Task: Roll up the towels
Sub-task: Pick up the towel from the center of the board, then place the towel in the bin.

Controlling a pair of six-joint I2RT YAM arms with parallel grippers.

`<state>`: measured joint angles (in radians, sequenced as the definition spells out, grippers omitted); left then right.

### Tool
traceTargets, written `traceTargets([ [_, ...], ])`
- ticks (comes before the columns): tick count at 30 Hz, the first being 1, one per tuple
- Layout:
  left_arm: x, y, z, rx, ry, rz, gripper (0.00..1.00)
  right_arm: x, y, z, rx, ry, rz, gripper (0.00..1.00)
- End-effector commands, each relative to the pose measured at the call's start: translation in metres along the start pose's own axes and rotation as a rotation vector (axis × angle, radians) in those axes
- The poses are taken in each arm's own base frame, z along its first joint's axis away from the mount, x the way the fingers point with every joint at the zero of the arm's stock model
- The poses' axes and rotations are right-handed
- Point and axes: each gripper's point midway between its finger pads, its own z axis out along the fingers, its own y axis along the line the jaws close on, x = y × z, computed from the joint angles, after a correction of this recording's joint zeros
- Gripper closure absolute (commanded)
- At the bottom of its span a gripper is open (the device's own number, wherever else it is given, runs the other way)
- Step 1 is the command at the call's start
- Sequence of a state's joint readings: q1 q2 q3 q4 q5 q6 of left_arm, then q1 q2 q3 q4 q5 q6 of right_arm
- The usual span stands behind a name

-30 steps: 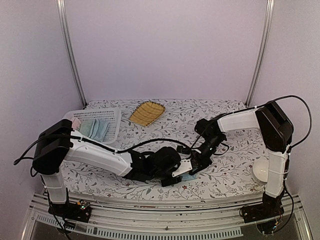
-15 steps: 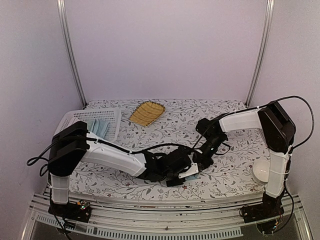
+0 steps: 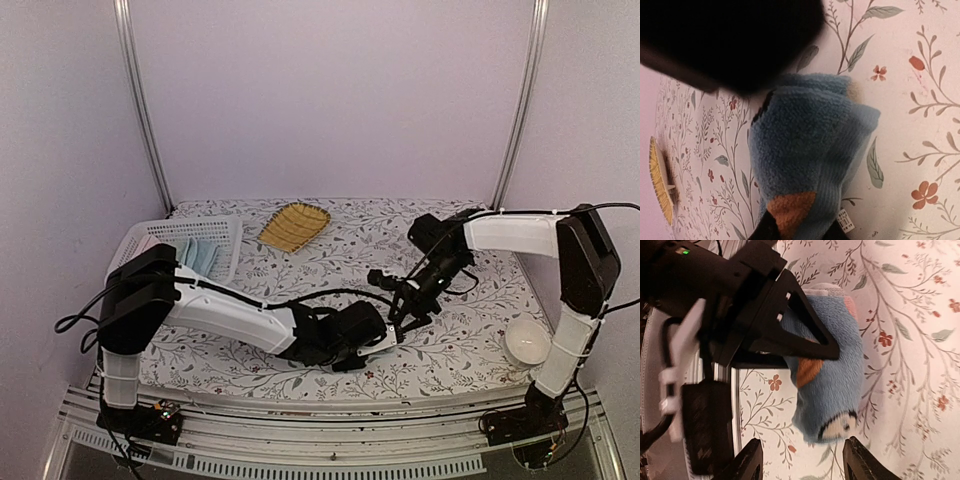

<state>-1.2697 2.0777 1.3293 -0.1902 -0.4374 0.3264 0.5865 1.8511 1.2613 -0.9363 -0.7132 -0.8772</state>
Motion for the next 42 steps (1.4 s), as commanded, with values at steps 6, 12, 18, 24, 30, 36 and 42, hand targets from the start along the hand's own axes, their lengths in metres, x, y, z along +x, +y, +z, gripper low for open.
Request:
traceTargets([
  [6, 0.019, 0.073, -0.031, -0.159, 0.112, -0.148, 1.0, -0.025, 0.0, -0.114, 0.153, -0.258, 0.02, 0.4],
  [12, 0.035, 0.149, -0.059, -0.32, 0.179, -0.319, 1.0, -0.014, -0.021, -0.101, 0.214, -0.326, 0.107, 0.41],
  [18, 0.096, 0.225, -0.081, -0.563, 0.377, -0.52, 1.0, -0.014, -0.028, -0.112, 0.308, -0.372, 0.132, 0.4],
  [24, 0.133, 0.28, -0.098, -0.682, 0.406, -0.74, 1.0, -0.004, -0.033, -0.102, 0.293, -0.343, 0.164, 0.4],
  [30, 0.171, 0.315, -0.109, -0.742, 0.434, -0.863, 1.0, -0.004, -0.029, -0.1, 0.264, -0.348, 0.161, 0.4],
  [36, 0.207, 0.33, -0.122, -0.781, 0.477, -0.93, 1.0, -0.005, -0.027, -0.1, 0.262, -0.35, 0.153, 0.4],
  [42, 0.253, 0.335, -0.147, -0.82, 0.525, -1.025, 1.0, -0.003, -0.027, -0.098, 0.26, -0.345, 0.157, 0.4],
])
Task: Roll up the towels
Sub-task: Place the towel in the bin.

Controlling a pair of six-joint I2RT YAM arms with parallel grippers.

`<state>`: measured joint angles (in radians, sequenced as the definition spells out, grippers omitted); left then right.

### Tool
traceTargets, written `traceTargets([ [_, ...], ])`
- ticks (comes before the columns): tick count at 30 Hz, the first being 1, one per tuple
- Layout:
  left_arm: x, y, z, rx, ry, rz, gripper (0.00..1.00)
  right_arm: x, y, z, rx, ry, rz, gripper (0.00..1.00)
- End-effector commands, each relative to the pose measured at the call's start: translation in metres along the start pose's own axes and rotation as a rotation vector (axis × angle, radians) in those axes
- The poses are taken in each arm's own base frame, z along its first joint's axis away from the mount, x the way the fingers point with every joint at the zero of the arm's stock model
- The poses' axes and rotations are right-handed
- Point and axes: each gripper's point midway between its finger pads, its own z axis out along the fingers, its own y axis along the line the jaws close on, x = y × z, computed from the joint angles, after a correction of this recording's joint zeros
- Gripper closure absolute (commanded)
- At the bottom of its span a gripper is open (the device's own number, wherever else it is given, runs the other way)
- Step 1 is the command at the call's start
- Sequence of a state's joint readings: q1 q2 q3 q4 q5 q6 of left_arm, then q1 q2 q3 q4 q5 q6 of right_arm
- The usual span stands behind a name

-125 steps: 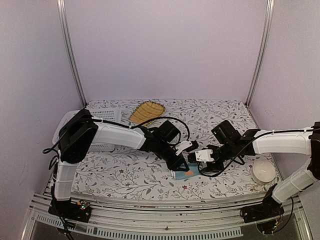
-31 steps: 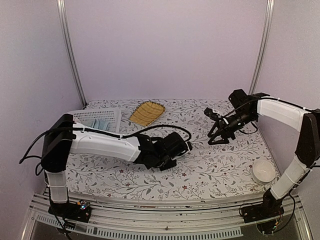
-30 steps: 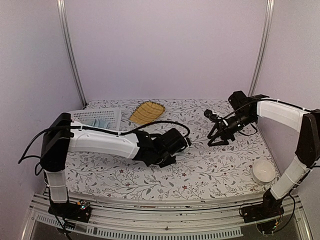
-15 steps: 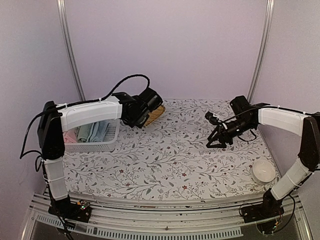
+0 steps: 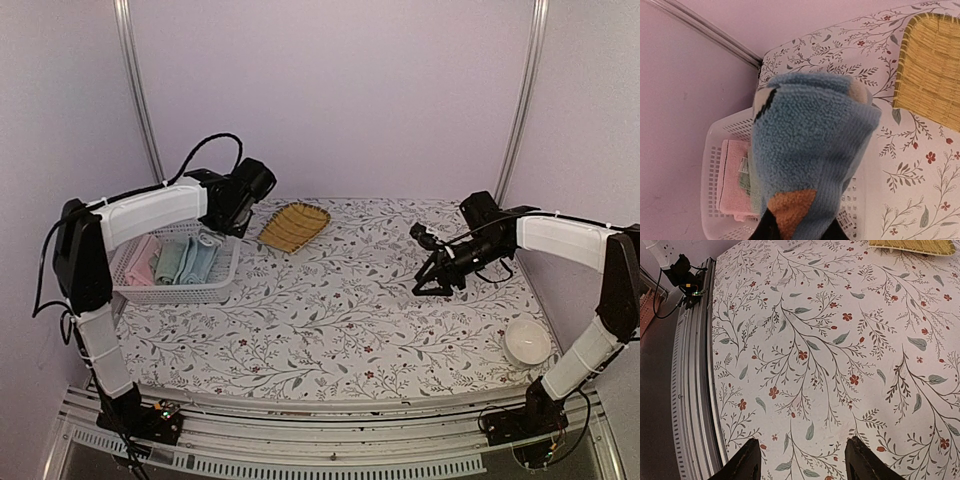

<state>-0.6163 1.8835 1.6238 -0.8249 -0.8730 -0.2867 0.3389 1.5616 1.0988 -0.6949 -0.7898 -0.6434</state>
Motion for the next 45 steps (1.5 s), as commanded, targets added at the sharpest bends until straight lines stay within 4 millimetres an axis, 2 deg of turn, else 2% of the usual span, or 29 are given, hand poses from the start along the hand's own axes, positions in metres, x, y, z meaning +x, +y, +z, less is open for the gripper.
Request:
traceTargets([
  [1, 0.011, 0.048, 0.006, -0.037, 0.034, -0.113, 1.0, 0.002, 0.002, 0.001, -0.016, -0.007, 0.004, 0.4],
  [8, 0.042, 0.076, 0.031, -0.077, 0.119, -0.152, 1.0, 0.008, 0.002, 0.006, -0.038, 0.011, 0.023, 0.4],
  [11, 0.058, 0.07, 0.045, -0.043, 0.158, -0.154, 1.0, 0.009, 0.002, 0.007, -0.042, 0.015, 0.025, 0.39],
  [20, 0.082, 0.041, 0.074, 0.012, 0.222, -0.132, 1.0, 0.014, 0.0, 0.01, -0.049, 0.029, 0.038, 0.39],
  [24, 0.085, 0.026, 0.082, 0.053, 0.234, -0.125, 1.0, 0.016, 0.0, 0.011, -0.048, 0.034, 0.041, 0.38],
  [34, 0.09, 0.002, 0.095, 0.097, 0.251, -0.104, 1.0, 0.02, -0.002, 0.013, -0.052, 0.049, 0.052, 0.37],
  [38, 0.084, -0.004, 0.087, 0.086, 0.235, -0.077, 1.0, 0.021, -0.002, 0.015, -0.058, 0.053, 0.056, 0.36],
  [45, 0.057, 0.003, 0.063, 0.071, 0.187, -0.084, 1.0, 0.022, -0.003, 0.016, -0.062, 0.057, 0.062, 0.35],
])
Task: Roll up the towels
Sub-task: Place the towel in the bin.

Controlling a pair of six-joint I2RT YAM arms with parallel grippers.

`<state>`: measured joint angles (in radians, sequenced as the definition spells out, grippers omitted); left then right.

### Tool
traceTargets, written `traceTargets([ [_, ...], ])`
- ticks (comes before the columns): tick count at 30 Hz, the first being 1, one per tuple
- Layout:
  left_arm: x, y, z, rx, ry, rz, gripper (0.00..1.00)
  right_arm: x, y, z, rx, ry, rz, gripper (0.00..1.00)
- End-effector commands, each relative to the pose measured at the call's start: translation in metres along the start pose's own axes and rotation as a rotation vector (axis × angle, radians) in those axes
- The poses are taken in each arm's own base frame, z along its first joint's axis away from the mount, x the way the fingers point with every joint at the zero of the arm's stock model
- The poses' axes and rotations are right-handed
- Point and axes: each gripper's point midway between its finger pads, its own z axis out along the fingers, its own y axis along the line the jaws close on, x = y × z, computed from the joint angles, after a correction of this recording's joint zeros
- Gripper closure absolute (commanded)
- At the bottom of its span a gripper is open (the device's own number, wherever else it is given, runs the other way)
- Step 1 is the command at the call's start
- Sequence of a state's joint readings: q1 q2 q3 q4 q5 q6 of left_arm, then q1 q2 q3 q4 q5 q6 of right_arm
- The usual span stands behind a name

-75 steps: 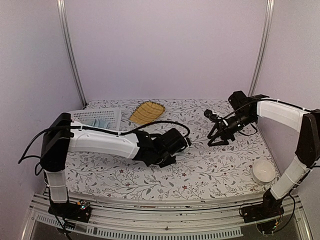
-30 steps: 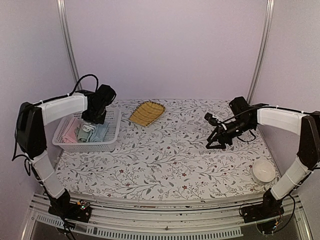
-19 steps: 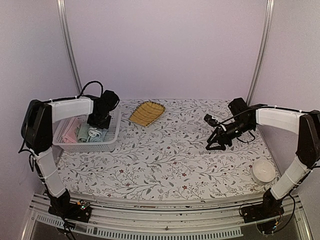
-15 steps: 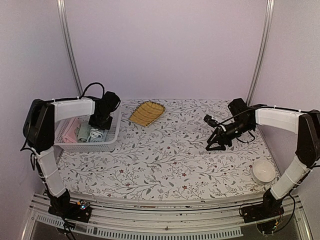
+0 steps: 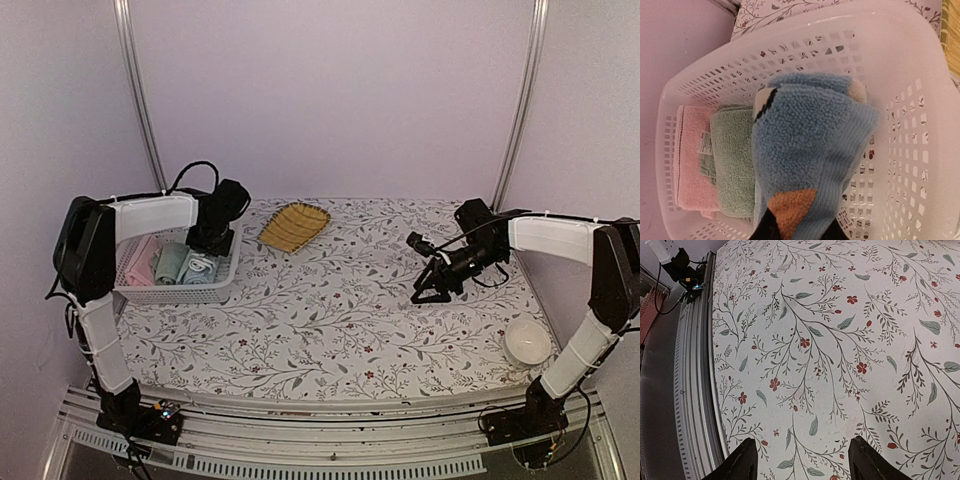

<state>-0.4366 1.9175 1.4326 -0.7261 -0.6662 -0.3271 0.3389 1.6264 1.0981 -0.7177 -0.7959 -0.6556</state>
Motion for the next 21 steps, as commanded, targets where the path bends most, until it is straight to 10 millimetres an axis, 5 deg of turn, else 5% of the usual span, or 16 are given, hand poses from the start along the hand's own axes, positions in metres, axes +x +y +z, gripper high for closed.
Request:
traceTargets([
  [1, -0.019, -0.004, -0.022, 0.02, -0.05, -0.015, 1.0, 0.005, 0.0, 0.003, -0.023, 0.012, 0.012, 0.35],
  [12, -0.006, -0.031, 0.0, 0.1, -0.011, -0.016, 1.0, 0.007, 0.001, 0.003, -0.028, 0.015, 0.015, 0.31],
  [21, 0.025, -0.029, 0.032, 0.093, 0.083, -0.065, 1.0, 0.008, 0.002, 0.004, -0.036, 0.019, 0.018, 0.31],
])
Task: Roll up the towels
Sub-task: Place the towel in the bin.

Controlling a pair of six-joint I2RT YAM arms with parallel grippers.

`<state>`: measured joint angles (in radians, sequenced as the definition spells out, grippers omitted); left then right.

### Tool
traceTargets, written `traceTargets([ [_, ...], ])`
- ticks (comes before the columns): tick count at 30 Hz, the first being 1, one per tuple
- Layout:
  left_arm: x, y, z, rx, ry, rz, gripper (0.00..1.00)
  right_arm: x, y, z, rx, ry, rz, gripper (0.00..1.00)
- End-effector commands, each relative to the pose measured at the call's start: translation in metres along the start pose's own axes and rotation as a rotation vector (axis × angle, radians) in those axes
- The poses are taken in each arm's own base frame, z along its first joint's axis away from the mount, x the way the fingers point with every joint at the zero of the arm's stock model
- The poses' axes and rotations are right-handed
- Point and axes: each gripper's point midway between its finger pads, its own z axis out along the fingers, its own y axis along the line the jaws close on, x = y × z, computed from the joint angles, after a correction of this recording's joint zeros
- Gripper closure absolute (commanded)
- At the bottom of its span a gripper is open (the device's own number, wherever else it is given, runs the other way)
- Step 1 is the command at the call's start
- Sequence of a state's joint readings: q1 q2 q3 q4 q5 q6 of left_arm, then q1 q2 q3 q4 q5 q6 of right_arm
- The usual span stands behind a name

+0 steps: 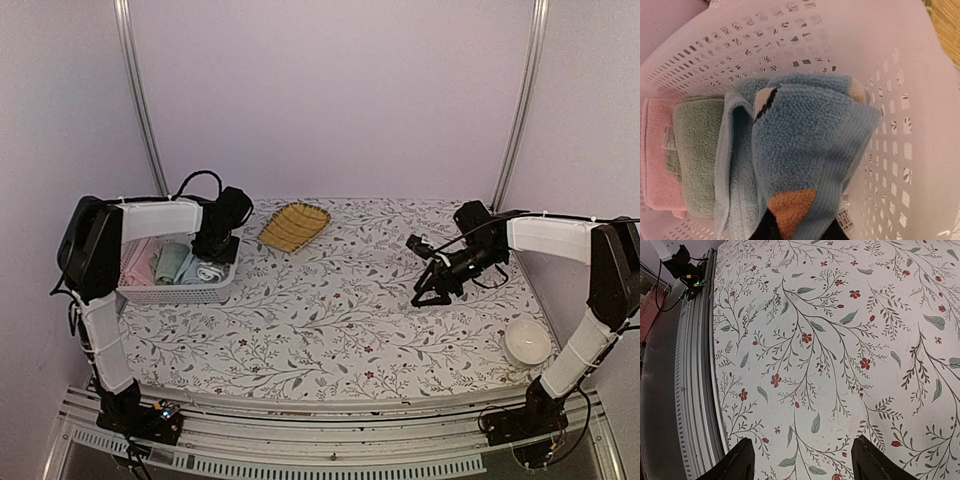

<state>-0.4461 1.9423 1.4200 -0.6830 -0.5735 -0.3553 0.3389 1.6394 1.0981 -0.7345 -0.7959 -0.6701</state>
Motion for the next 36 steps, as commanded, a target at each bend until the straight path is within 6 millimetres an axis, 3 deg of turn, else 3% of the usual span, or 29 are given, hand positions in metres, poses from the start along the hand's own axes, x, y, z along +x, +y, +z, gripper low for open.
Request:
traceTargets([
  [1, 0.023, 0.001, 0.033, 0.005, 0.08, -0.056, 1.0, 0.003, 0.002, 0.002, -0.025, 0.003, 0.011, 0.31],
  [6, 0.034, -0.003, 0.049, 0.053, 0.123, -0.092, 1.0, 0.004, 0.002, 0.003, -0.03, 0.005, 0.014, 0.31],
  [14, 0.033, -0.007, 0.049, 0.099, 0.133, -0.118, 0.8, 0.004, 0.003, 0.002, -0.031, 0.006, 0.012, 0.3],
  [24, 0.019, 0.006, 0.02, 0.125, 0.096, -0.148, 0.57, 0.003, 0.004, 0.002, -0.037, 0.003, 0.008, 0.25],
  [26, 0.016, 0.006, 0.015, 0.137, 0.087, -0.152, 0.54, 0.002, 0.005, 0.001, -0.04, 0.0, 0.007, 0.0],
  [36, -0.016, 0.018, -0.034, 0.232, -0.032, -0.199, 0.4, -0.005, 0.01, -0.004, -0.045, -0.022, -0.009, 0.01],
])
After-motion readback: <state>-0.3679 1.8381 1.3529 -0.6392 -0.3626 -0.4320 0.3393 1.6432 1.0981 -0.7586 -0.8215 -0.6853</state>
